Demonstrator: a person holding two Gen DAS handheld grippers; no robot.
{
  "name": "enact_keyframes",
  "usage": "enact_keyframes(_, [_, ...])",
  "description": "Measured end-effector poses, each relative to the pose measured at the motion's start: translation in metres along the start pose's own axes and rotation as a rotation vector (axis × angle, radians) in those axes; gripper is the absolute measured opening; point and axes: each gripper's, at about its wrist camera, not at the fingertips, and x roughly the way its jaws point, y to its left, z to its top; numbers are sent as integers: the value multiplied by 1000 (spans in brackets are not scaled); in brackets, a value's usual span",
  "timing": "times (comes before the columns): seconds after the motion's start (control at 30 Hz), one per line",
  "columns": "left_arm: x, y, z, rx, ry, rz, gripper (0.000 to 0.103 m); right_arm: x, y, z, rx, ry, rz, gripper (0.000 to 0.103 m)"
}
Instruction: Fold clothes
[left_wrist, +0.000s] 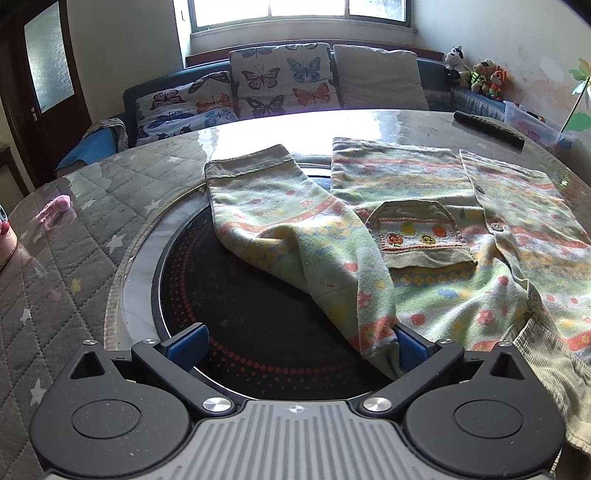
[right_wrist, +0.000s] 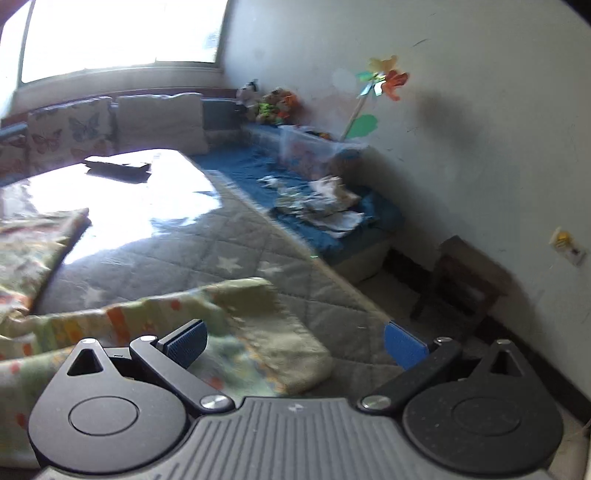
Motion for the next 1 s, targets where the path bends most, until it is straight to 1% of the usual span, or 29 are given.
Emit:
enact_keyframes(0.1, [-1,0,0,1,2,6,103,13,3,0,-22,39,34,103])
enact_keyframes(0.17, [-1,-1,1,9,5,13,103,18,2,-2,-24,27,21,103])
enact_keyframes(0.23, [-2,-2,3,18,9,20,103,20,1,-1,-13,29,-26,103])
enact_keyframes(0.3, [-2,-4,5,28,10,29,103,22,0,1,-15,28,-39,103])
enact_keyframes(0.37, [-2,-8,9,44,-2,43,103,22,6,0,-39,15,-32,103])
enact_keyframes(0.47, [4,-13,18,68,-16,79,103,22,16,-1,-70,-6,-24,103])
enact_keyframes(0.57, [11,-15,26,77,-21,126,103,23,23,0,-94,-21,-36,103])
enact_keyframes(0.67, [17,-11,35,60,-36,172,103,24,25,2,-103,-23,-40,103])
enact_keyframes(0.77, [22,-4,41,33,-46,256,103,24,25,2,-96,-21,-35,103])
enact_keyframes(0.83, [22,5,39,2,-33,279,103,24,25,2,-93,-21,-33,103])
enact_keyframes(1.0, [8,32,21,-92,-6,320,103,23,27,1,-91,-21,-32,103])
